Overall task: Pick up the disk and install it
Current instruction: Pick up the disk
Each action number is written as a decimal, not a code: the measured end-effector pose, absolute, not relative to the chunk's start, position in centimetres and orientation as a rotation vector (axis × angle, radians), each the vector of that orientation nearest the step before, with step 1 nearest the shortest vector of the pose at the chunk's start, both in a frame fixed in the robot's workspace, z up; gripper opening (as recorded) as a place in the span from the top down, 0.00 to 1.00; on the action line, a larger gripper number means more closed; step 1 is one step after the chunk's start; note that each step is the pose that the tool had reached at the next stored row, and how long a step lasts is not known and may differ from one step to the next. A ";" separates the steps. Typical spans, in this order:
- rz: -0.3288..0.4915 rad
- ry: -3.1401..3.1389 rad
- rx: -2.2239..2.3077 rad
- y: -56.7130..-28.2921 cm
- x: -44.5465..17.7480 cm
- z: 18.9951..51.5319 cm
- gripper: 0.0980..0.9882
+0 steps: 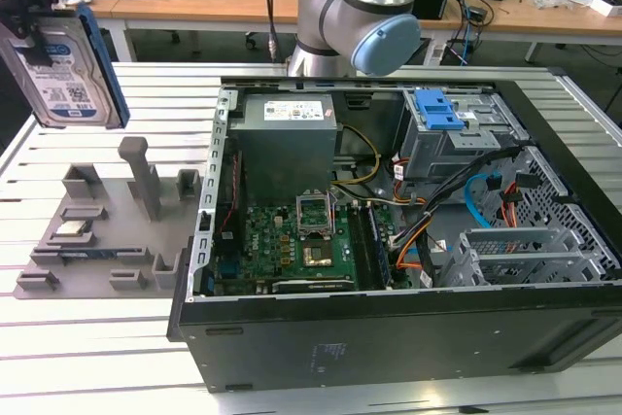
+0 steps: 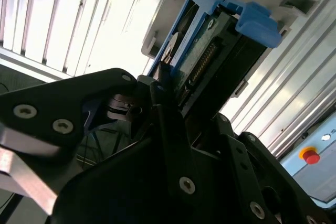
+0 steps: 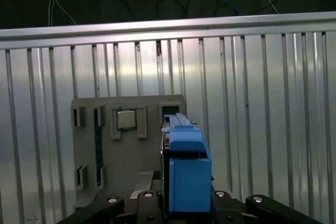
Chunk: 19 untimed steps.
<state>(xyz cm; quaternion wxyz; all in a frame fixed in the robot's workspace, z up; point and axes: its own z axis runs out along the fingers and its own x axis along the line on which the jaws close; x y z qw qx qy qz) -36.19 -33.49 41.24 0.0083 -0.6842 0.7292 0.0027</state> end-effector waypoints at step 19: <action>0.010 2.278 -2.138 -33.5 -36.2 45.8 0.70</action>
